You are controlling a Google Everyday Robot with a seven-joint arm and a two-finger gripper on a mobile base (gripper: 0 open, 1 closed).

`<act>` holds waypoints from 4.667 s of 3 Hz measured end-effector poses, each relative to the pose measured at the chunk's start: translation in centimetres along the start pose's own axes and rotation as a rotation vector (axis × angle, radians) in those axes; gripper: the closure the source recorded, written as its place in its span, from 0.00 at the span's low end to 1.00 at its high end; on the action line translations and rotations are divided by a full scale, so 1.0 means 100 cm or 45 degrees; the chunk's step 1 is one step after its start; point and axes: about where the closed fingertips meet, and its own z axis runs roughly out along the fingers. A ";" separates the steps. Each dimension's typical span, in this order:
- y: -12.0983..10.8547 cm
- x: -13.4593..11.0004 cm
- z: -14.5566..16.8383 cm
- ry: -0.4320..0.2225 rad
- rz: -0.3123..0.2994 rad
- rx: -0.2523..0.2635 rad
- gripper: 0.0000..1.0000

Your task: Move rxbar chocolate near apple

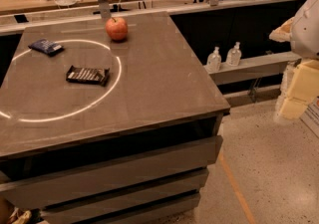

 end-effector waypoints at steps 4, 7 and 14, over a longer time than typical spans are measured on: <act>0.013 -0.099 0.059 -0.670 -0.032 -0.036 0.00; 0.005 -0.142 0.057 -0.840 0.043 -0.004 0.00; -0.048 -0.398 0.225 -1.203 -0.114 -0.330 0.00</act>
Offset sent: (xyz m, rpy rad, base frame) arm 0.0079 0.0535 -0.0067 0.4274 -0.0899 0.1373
